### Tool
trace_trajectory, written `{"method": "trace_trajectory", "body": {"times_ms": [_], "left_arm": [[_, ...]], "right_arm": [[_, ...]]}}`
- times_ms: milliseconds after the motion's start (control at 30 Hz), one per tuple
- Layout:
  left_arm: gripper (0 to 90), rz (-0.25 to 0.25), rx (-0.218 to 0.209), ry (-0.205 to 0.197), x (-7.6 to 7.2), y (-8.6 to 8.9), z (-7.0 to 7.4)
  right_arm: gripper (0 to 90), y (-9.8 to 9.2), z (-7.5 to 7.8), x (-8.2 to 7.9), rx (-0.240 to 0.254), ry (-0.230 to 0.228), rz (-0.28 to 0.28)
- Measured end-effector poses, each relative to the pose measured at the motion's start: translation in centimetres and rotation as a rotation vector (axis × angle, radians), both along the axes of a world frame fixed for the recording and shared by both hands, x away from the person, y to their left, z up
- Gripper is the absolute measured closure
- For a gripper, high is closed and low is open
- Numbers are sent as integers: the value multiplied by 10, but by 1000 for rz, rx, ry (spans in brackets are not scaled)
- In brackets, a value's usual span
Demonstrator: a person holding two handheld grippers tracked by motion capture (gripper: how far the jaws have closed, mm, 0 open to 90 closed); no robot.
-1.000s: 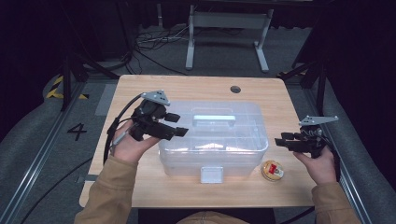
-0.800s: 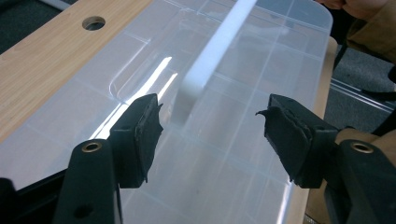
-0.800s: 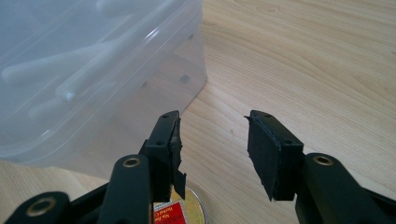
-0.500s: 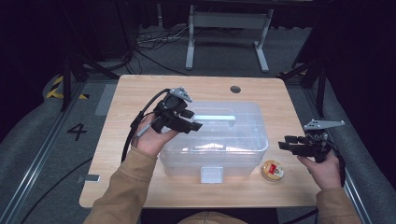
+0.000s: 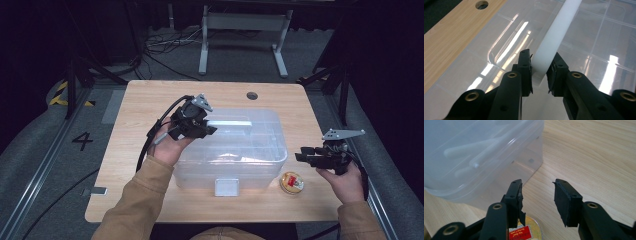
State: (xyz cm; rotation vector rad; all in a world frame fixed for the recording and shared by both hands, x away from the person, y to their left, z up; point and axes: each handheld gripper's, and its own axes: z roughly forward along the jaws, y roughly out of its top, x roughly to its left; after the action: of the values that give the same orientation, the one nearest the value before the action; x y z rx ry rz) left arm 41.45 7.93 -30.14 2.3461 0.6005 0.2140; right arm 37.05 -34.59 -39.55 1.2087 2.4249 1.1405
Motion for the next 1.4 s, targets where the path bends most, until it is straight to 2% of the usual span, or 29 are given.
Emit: {"method": "trace_trajectory", "body": {"times_ms": [67, 133, 300, 467, 567, 700, 867, 1033, 1233, 1400], "left_arm": [[753, -3, -8, 8, 3, 1, 2], [754, 4, -13, 11, 5, 2, 5], [753, 10, -16, 47, 14, 2, 12], [753, 10, -43, 93, 26, 4, 17], [752, 15, -44, 113, 32, 4, 21], [751, 26, -34, 119, 38, 3, 27], [752, 37, -52, 139, 47, 4, 31], [751, 43, -51, 150, 50, 4, 33], [751, 59, -56, 182, 57, 4, 36], [751, 57, -61, 188, 60, 4, 36]], "right_arm": [[648, 1, 0, 0, -11, -24, 22], [670, 2, 0, 0, -10, -25, 42], [712, 7, 3, 0, 6, -13, 80], [752, 10, 7, -2, 14, -10, 100], [785, 11, 9, -3, 14, -13, 108], [818, 13, 10, -5, 18, -17, 118], [889, 15, 11, -10, 36, -48, 178], [893, 18, 15, -15, 56, -86, 219], [895, 25, 20, -22, 107, -112, 285], [895, 36, 24, -29, 111, -154, 315]]}}
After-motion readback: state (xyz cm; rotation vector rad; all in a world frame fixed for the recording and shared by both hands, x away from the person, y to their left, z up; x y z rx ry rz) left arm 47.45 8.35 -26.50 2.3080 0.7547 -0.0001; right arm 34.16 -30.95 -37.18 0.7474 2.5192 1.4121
